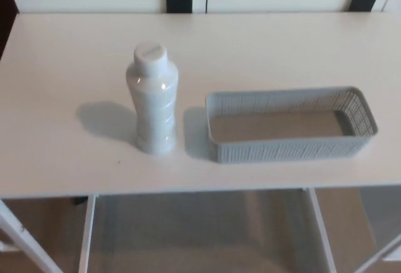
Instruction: The robot walk up to a desk on which a bottle is kept on the left hand side and a container is kept on the right hand side. The robot uses its left hand to pick up the bottle and places it in the container.
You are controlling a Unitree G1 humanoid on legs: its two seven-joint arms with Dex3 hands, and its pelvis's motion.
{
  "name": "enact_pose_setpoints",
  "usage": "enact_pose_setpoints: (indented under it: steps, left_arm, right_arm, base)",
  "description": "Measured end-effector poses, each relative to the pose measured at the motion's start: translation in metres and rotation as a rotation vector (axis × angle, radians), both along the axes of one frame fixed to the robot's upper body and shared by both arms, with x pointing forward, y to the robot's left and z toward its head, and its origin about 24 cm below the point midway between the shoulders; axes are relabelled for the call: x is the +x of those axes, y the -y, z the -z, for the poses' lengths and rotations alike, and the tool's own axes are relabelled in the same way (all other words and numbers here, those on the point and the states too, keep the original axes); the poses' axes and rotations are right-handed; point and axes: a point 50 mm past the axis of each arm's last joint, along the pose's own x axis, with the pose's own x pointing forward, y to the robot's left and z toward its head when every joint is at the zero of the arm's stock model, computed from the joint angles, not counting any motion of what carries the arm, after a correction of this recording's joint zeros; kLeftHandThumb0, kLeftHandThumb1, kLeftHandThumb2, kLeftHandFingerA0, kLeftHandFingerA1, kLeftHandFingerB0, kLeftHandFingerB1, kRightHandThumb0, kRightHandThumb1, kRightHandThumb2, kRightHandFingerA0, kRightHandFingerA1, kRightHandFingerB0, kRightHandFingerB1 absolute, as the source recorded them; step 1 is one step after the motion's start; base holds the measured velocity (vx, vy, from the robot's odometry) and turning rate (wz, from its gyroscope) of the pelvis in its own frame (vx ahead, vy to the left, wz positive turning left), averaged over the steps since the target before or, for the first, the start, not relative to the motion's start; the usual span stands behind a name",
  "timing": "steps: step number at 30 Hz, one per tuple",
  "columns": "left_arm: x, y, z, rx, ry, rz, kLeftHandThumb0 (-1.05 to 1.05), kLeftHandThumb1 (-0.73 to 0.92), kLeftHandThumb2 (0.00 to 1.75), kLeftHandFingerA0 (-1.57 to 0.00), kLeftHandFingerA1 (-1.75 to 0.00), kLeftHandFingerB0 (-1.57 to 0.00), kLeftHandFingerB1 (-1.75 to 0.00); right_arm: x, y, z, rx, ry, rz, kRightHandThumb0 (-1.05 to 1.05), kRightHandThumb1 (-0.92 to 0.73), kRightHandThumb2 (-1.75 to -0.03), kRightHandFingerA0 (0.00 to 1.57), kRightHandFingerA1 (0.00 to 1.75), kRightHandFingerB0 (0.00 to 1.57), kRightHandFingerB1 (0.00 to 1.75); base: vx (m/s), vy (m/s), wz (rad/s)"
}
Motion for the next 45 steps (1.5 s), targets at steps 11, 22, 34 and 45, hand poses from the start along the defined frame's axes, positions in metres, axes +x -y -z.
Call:
enact_pose_setpoints:
  steps: [11,22,34,45]
  left_arm:
    - [0.002,0.003,0.001,0.002,-0.032,0.066,-0.28,0.69,0.67,-0.18,-0.40,-0.06,-0.33]
    - [0.007,-0.001,-0.003,0.019,-0.021,0.080,-0.20,0.52,0.95,-0.23,-0.58,-0.01,-0.45]
    - [0.023,0.000,-0.004,0.038,0.008,0.050,-0.26,0.54,0.76,-0.08,-0.41,0.00,-0.05]
    - [0.043,-0.018,-0.039,0.225,0.259,-0.158,-0.75,0.80,0.64,0.00,0.00,0.00,0.00]
  right_arm:
    - [0.003,0.005,-0.001,-0.029,0.004,-0.016,-0.43,-0.53,-0.56,0.38,0.55,0.24,0.48]
    - [0.002,0.001,0.001,-0.031,-0.003,-0.024,-0.45,-0.52,-0.56,0.42,0.56,0.27,0.48]
    - [0.013,0.002,0.001,-0.053,0.023,-0.024,-0.32,-0.36,-0.87,0.37,0.63,0.17,0.54]
    - [0.017,0.002,-0.001,-0.062,0.037,-0.036,-0.41,-0.54,-0.56,0.47,0.53,0.32,0.44]
  base:
    - [0.14,-0.070,0.04]
    - [0.04,0.107,-0.04]
    - [0.02,-0.032,0.02]
    - [0.00,-0.007,0.00]
